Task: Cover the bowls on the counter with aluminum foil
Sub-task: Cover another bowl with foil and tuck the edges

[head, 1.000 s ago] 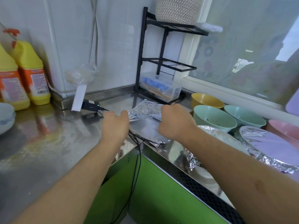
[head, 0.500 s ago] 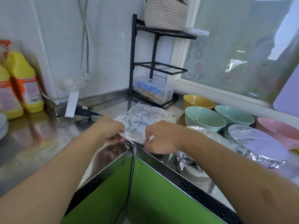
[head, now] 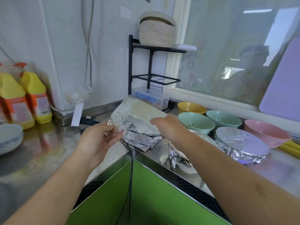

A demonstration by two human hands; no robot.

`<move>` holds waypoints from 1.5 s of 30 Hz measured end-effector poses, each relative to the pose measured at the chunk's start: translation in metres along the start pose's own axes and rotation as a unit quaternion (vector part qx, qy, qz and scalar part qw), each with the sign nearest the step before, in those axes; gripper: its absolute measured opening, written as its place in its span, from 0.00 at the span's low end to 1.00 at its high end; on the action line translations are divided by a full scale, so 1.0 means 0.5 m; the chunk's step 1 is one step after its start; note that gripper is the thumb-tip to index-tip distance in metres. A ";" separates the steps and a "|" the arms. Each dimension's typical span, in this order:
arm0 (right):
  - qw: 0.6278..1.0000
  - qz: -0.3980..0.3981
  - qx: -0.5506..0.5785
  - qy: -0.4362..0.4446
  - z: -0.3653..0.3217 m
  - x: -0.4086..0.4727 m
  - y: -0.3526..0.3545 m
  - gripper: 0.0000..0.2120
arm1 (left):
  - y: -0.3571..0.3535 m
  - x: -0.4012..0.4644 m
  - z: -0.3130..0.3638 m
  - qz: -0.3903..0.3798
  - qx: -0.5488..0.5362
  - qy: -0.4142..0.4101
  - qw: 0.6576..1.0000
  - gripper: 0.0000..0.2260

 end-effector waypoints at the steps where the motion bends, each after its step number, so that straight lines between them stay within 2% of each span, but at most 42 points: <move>1: 0.998 0.002 0.053 -0.015 -0.002 -0.013 0.003 0.17 | 0.004 -0.011 0.000 -0.001 -0.028 0.002 1.000 0.12; 3: 0.994 0.011 0.108 -0.027 -0.008 -0.033 0.013 0.20 | 0.005 -0.039 0.000 -0.010 -0.055 0.001 0.998 0.11; 5: 0.993 0.030 0.110 -0.016 -0.013 -0.055 0.034 0.10 | 0.002 -0.069 0.001 -0.027 -0.069 -0.001 0.997 0.07; 6: 0.992 0.042 0.116 -0.010 -0.017 -0.069 0.048 0.09 | -0.002 -0.084 0.003 -0.035 -0.078 -0.003 0.996 0.06; 12: 0.981 0.101 0.163 0.004 -0.005 -0.140 0.150 0.09 | -0.039 -0.156 0.015 -0.078 -0.111 -0.015 0.991 0.07; 17: 0.945 0.135 0.297 -0.019 0.069 -0.205 0.254 0.22 | -0.122 -0.217 -0.009 -0.143 -0.061 0.014 0.988 0.08; 19: 0.926 0.162 0.340 -0.027 0.107 -0.243 0.308 0.19 | -0.163 -0.247 -0.029 -0.172 -0.017 0.019 0.985 0.08; 22: 0.897 0.241 0.370 -0.008 0.173 -0.308 0.412 0.08 | -0.224 -0.287 -0.063 -0.223 0.054 0.024 0.973 0.05; 24: 0.887 0.273 0.372 -0.012 0.221 -0.354 0.482 0.06 | -0.269 -0.313 -0.089 -0.260 0.102 0.031 0.960 0.05; 27: 0.881 0.305 0.360 -0.035 0.290 -0.423 0.574 0.03 | -0.338 -0.349 -0.134 -0.308 0.184 0.041 0.932 0.10; 30: 0.879 0.336 0.334 -0.058 0.342 -0.489 0.647 0.02 | -0.407 -0.365 -0.184 -0.339 0.250 0.048 0.906 0.07; 34: 0.878 0.366 0.302 -0.064 0.398 -0.558 0.716 0.05 | -0.502 -0.363 -0.254 -0.282 0.210 0.053 0.935 0.08; 38: 0.875 0.382 0.288 -0.069 0.443 -0.588 0.767 0.03 | -0.583 -0.353 -0.320 -0.266 0.174 0.080 0.945 0.06; 41: 0.869 0.382 0.308 -0.068 0.465 -0.595 0.799 0.03 | -0.630 -0.354 -0.355 -0.275 0.135 0.115 0.945 0.09; 45: 0.891 0.353 0.265 -0.103 0.492 -0.589 0.820 0.04 | -0.658 -0.353 -0.396 -0.307 0.141 0.143 0.930 0.11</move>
Point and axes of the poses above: each hand's wrist, its own x-axis towards the middle knuckle, its own y-axis out of the back of the hand, z = x × y, the point moved 2 cm from there along x, towards the middle knuckle, and after that the axes turned 4 degrees about x, right-handed, at the moved point
